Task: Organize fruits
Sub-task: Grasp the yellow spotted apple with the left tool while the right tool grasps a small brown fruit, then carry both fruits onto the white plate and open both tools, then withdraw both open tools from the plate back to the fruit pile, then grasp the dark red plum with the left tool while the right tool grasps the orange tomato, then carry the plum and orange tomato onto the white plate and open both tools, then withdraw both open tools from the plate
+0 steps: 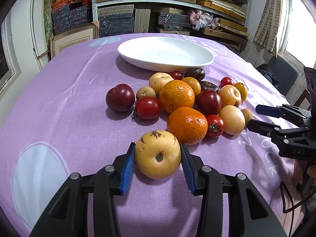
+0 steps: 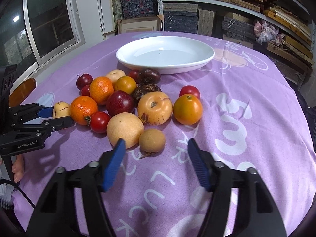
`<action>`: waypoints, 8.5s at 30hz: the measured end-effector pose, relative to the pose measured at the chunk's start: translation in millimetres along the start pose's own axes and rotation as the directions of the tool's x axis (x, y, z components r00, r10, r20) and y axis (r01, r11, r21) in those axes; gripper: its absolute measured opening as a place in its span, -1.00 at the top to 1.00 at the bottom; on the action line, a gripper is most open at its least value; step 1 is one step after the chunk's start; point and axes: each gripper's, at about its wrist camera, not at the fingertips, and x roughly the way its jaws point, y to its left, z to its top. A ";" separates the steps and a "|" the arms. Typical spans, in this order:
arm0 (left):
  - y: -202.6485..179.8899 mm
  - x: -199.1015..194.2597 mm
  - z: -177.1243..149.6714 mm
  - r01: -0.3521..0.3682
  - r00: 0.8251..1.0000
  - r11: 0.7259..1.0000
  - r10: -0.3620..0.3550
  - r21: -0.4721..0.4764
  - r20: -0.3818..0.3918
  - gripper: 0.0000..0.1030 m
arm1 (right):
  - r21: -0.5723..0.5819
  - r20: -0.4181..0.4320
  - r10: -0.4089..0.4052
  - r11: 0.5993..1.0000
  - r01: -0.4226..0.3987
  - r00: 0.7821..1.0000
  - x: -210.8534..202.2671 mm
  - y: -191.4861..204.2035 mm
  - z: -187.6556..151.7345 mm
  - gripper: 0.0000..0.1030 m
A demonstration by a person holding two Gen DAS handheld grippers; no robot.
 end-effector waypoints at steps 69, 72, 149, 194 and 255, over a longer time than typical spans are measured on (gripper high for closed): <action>54.0 -18.7 99.1 -0.074 0.988 0.989 0.090 -0.127 0.125 -0.54 | -0.014 0.243 -0.088 0.996 0.094 0.966 -38.1 -25.4 67.8 -0.91; 51.2 -21.4 62.3 -0.109 0.985 0.987 0.123 -0.121 0.118 -0.54 | -0.049 0.268 -0.143 0.986 0.162 0.953 -39.4 -19.7 27.7 -0.91; 78.4 41.4 52.0 -0.128 0.992 0.976 0.123 -0.178 -0.038 -0.86 | -0.024 -0.025 -0.034 0.999 0.034 0.999 41.8 -44.7 46.0 0.22; 26.2 57.6 151.9 -0.074 0.994 0.996 0.078 -0.056 0.076 0.22 | 0.019 0.130 -0.004 1.000 0.001 0.991 33.7 -31.1 140.8 0.27; 47.0 25.7 35.5 -0.024 0.999 0.998 0.025 -0.063 0.020 -0.93 | 0.187 0.187 -0.033 0.982 -0.003 0.982 -16.2 -67.3 37.7 -0.92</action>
